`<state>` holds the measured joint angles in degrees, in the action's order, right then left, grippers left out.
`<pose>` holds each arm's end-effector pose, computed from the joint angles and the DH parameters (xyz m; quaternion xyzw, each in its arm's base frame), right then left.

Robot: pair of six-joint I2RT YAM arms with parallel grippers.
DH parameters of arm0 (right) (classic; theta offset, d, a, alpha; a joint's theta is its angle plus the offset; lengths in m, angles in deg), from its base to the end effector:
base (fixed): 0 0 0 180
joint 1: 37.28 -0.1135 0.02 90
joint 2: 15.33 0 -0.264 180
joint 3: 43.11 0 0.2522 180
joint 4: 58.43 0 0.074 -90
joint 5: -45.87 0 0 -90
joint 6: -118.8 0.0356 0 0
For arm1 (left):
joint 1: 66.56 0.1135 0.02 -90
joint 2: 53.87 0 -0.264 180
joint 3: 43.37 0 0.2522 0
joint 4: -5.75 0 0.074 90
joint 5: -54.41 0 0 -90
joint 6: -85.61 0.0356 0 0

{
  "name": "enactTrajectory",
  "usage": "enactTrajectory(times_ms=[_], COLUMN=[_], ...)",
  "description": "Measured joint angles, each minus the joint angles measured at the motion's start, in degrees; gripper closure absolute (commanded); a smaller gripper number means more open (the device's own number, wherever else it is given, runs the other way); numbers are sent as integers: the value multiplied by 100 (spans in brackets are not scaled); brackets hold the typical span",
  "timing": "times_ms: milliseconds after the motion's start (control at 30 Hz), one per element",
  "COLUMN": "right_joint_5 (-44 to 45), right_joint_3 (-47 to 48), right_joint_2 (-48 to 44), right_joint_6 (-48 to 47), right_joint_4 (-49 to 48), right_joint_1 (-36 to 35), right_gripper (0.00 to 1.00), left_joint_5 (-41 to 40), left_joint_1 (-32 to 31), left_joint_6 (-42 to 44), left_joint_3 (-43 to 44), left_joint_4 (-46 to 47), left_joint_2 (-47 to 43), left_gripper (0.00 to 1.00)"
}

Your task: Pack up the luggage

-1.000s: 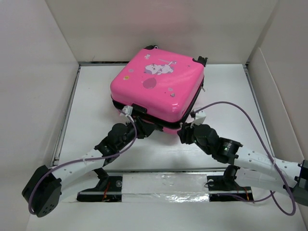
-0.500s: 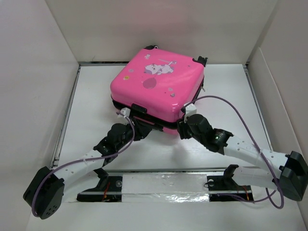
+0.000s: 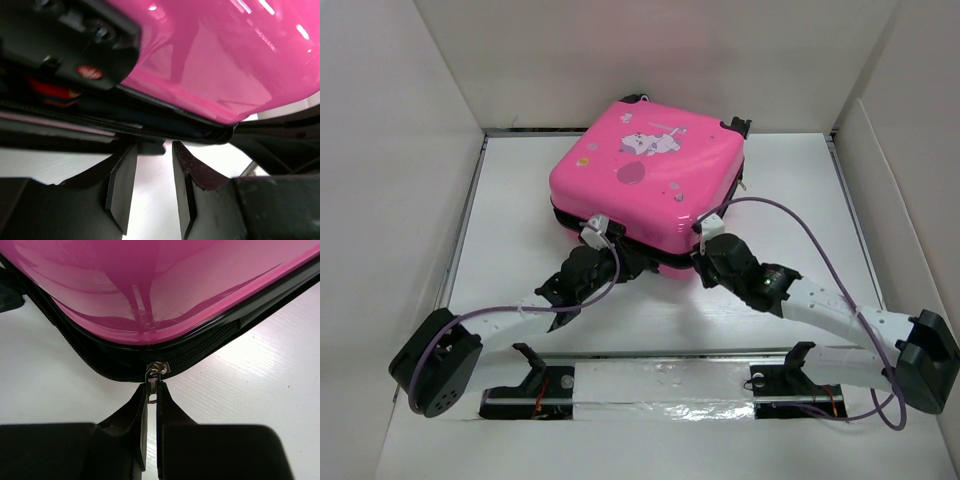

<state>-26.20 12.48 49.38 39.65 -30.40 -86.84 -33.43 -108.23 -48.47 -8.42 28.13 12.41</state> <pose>0.1655 0.1772 0.2471 -0.2277 0.8576 0.1006 0.4501 0.1765 -0.1589 0.2070 -0.0037 0.7601 -0.4525 0.4664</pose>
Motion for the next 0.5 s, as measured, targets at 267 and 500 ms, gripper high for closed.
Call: enactTrajectory(times_ms=[267,500], right_joint_5=[-37,407], right_joint_3=[-485,-291], right_joint_2=[-953,-146], right_joint_6=[254,400], right_joint_4=[13,-459], right_joint_1=[-155,-909], right_gripper=[100,100], left_joint_5=[127,-179], left_joint_1=[-114,-448], left_joint_6=[-122,-129], left_joint_3=[304,555], left_joint_4=[608,654], left_joint_2=[752,1075], left_gripper=[71,72])
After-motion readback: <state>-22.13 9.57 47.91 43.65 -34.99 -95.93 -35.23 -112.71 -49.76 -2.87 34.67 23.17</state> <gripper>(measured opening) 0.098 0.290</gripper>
